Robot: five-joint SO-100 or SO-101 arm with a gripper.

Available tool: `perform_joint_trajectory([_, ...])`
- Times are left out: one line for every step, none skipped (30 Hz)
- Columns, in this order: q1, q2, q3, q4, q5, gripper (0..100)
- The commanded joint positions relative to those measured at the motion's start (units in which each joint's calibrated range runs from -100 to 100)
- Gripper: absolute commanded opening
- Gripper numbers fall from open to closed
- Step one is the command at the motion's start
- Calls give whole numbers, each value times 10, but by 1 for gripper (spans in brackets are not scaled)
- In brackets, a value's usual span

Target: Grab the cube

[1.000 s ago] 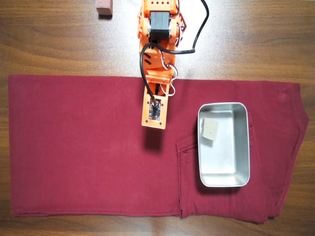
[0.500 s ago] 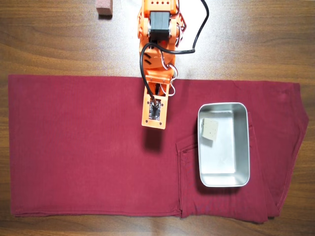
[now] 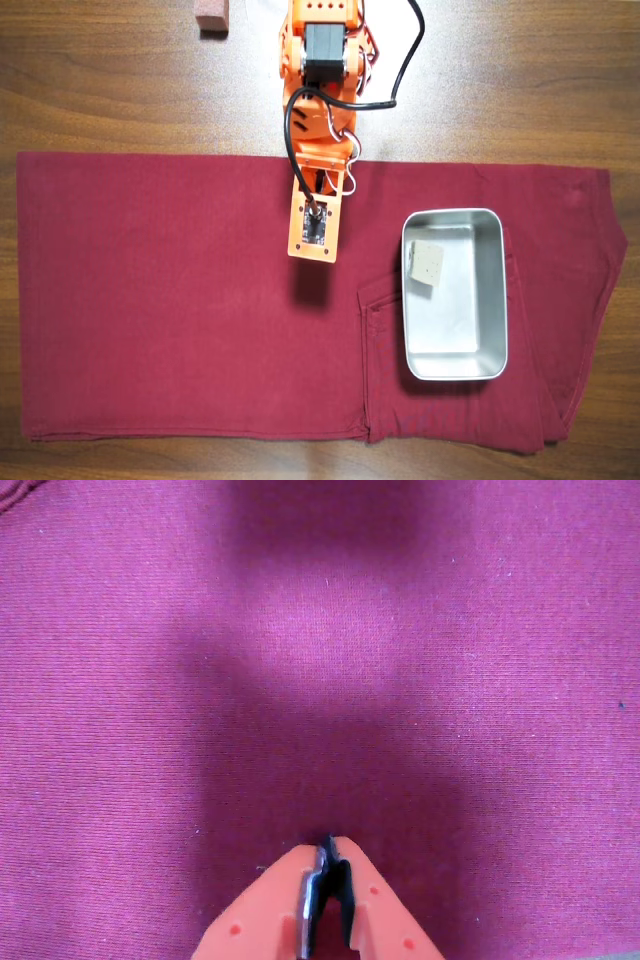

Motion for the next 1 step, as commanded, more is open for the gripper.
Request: perform_joint_trajectory([4,4,5,10,-1,0])
